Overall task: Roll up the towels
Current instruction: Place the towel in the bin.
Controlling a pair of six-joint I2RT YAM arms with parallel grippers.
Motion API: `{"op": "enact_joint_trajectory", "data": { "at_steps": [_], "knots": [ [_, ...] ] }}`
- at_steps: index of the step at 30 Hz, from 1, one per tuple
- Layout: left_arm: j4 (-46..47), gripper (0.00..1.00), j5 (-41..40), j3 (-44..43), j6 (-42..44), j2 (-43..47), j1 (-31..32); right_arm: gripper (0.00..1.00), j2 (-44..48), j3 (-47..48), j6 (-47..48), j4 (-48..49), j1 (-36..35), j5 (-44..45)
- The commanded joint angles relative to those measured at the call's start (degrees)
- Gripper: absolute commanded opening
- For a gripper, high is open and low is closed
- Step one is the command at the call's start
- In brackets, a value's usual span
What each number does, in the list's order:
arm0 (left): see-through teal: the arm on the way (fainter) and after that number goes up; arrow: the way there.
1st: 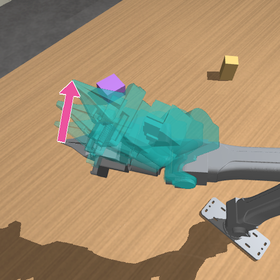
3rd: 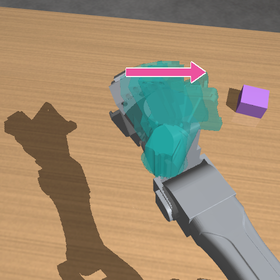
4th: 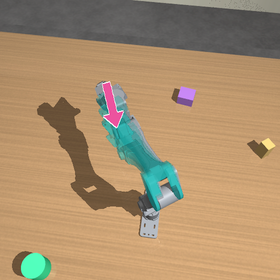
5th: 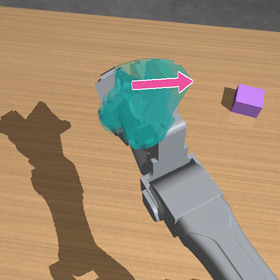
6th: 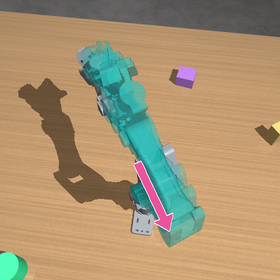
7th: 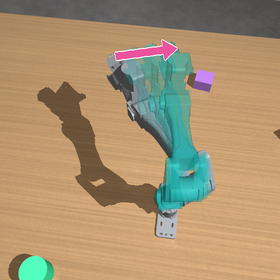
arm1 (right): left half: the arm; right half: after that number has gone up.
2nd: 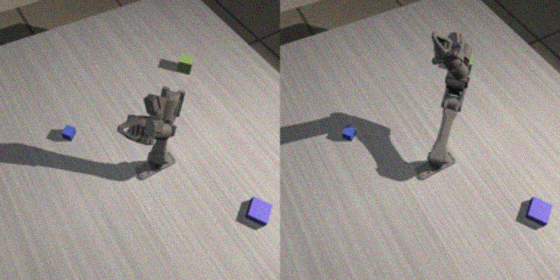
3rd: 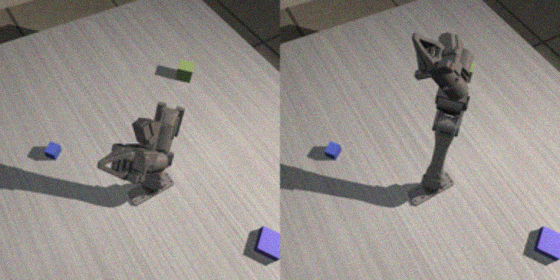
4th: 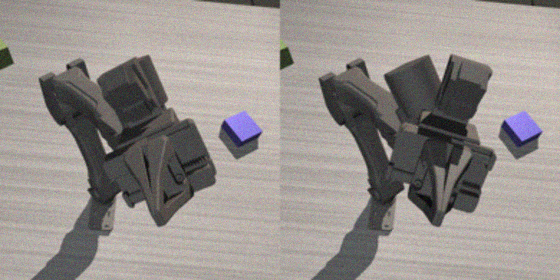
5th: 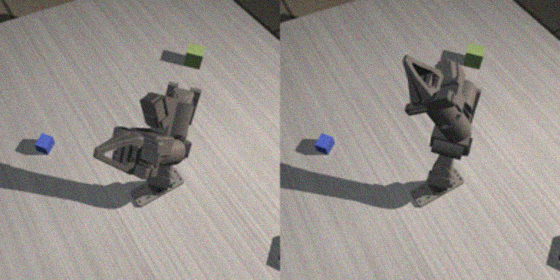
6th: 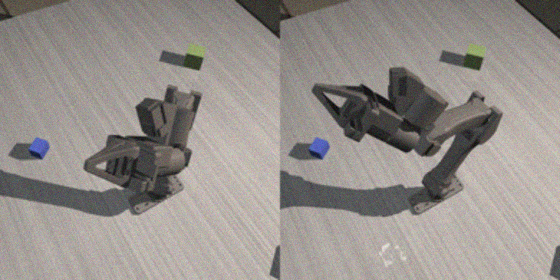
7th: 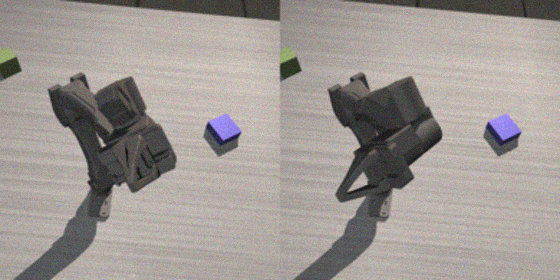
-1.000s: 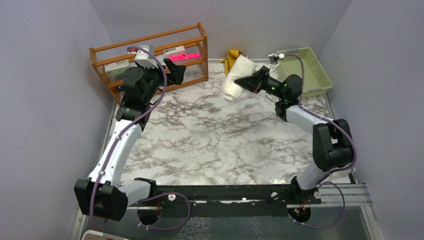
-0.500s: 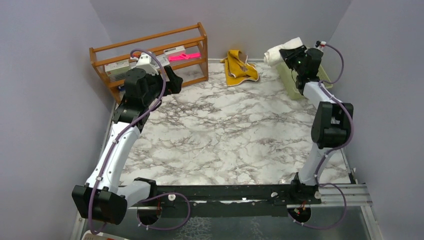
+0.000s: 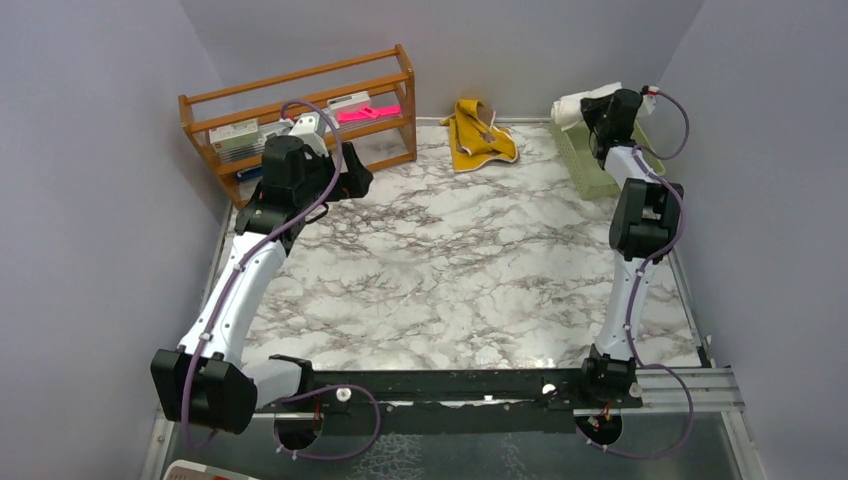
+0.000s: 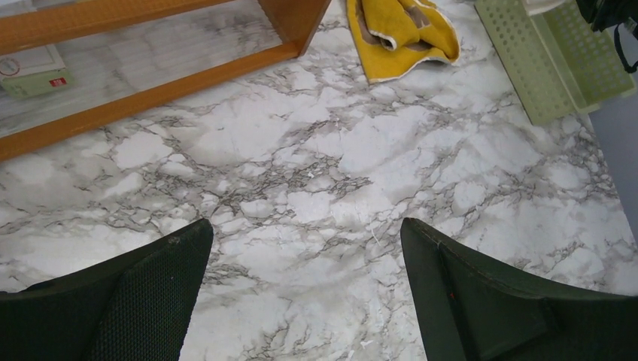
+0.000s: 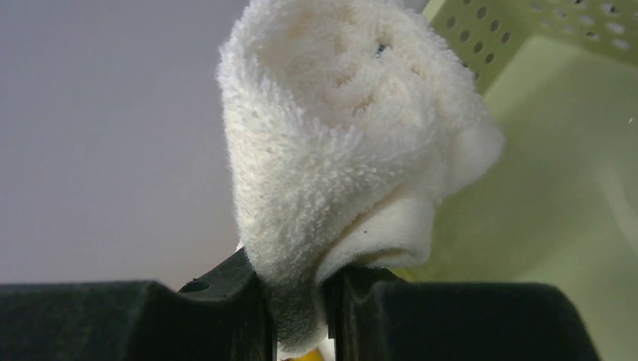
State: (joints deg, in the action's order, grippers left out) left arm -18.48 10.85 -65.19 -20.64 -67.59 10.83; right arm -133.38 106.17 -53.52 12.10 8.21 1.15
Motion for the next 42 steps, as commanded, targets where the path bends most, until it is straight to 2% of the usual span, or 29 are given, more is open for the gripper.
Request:
{"op": "enact_joint_trajectory", "data": {
  "at_steps": [1,14,15,16,18,22,25,30,33,37,42],
  "knots": [
    [-1.0,0.99,3.6,-2.7,1.7,-3.0,-0.3,0.01,-7.0,7.3,1.6,0.5,1.6,3.0],
    [-2.0,0.99,5.3,-5.0,3.4,-8.6,-0.1,0.01,-13.9,13.4,1.5,-3.2,4.3,-0.3],
    [-1.9,0.99,5.7,-5.1,3.4,-8.9,0.0,0.03,-14.0,13.5,1.9,-3.0,4.4,-1.4],
    [-1.9,0.99,6.1,-5.2,3.4,-9.2,0.1,0.16,-14.2,13.8,2.3,-2.5,4.5,-2.6],
    [-2.6,0.99,4.7,-6.4,4.3,-10.2,1.9,0.55,-14.1,14.3,3.7,-2.3,4.5,-5.1],
    [-5.9,0.99,-5.7,-10.4,5.9,-14.1,10.3,0.86,-11.7,14.1,4.8,-5.3,4.5,-4.4],
    [-5.8,0.99,-11.3,-13.3,4.1,-18.4,16.0,0.99,-8.6,12.5,4.3,-9.9,4.5,-1.4],
    [-0.4,0.99,-13.7,-18.3,1.0,-27.1,19.9,1.00,-3.0,9.5,1.4,-18.9,4.5,1.6],
    [2.7,0.97,-14.4,-23.2,0.7,-34.4,21.6,1.00,1.3,5.1,0.1,-20.5,4.5,1.8],
    [5.2,0.95,-15.3,-33.8,1.7,-47.2,23.2,1.00,8.0,-1.1,-0.6,-19.4,4.5,0.1],
    [6.4,0.95,-16.9,-50.3,5.1,-62.0,24.7,1.00,13.6,-4.2,1.0,-20.3,4.5,-3.7]
  ]
}}
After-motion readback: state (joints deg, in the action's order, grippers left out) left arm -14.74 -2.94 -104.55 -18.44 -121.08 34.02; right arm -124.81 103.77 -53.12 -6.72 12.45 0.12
